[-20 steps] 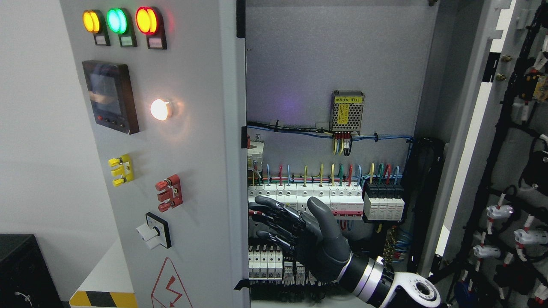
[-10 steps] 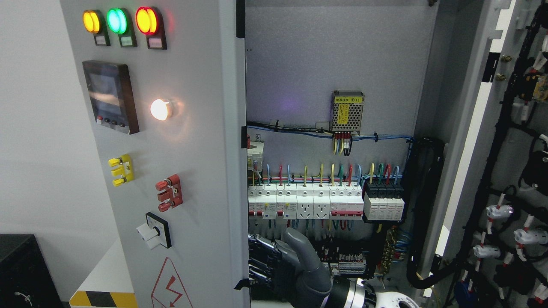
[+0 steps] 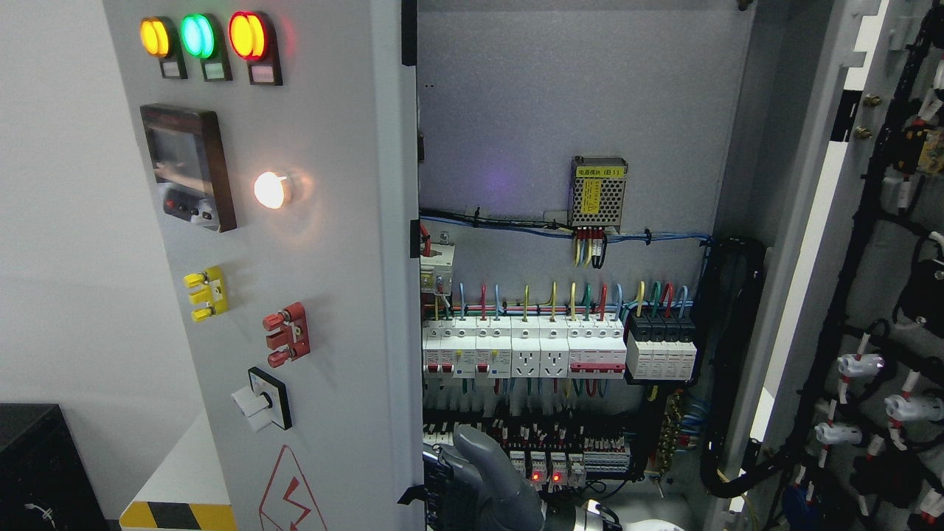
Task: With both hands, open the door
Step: 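Pull the indicator-light door outward with the right hand, then swing the indicator-light door fully open with the right hand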
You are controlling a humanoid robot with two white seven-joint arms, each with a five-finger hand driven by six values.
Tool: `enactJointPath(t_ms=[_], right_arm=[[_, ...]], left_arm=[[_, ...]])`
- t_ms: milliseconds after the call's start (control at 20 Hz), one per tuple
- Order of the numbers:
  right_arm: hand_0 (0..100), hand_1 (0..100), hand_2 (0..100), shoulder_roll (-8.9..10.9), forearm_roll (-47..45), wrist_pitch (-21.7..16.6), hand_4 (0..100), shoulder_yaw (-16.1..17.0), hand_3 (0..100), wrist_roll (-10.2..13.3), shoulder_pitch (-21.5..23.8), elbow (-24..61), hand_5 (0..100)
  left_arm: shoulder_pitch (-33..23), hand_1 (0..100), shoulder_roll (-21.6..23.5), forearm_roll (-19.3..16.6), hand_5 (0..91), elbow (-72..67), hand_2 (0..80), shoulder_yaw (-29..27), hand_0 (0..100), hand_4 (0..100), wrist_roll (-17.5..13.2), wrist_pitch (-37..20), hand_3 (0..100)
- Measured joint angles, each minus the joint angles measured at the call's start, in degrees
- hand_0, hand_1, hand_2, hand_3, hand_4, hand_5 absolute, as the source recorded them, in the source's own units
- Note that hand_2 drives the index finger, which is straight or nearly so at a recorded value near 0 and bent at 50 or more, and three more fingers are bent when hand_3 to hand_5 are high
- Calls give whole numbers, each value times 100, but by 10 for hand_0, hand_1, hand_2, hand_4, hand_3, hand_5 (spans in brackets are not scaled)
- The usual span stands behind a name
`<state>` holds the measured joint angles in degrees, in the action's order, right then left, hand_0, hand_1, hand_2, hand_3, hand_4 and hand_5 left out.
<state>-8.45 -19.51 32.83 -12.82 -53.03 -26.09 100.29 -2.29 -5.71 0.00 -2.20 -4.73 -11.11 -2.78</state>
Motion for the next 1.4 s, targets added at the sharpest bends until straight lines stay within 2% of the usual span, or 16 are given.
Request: enactJointPath(t_ms=[501,701,1051,1402], right_arm=[[0,0,0,-4,-116,0,0,-740,0,-38,87,165,0],[0,0,0,-5,-112,0,0,-1041,0,39,103,173,0],[0,0,0,-3,-91,-46,0,-1463,0,484,104,158,0],[0,0,0,-1,-80,-63,0,-1935,0,566,83,161,0]], left_arm=[[0,0,0,0,0,0,0,2,0,0,0,0,0],[0,0,0,0,0,0,0,1,0,0,0,0,0],[0,0,0,0,0,0,0,2,0,0,0,0,0],[0,0,0,0,0,0,0,2,0,0,0,0,0]])
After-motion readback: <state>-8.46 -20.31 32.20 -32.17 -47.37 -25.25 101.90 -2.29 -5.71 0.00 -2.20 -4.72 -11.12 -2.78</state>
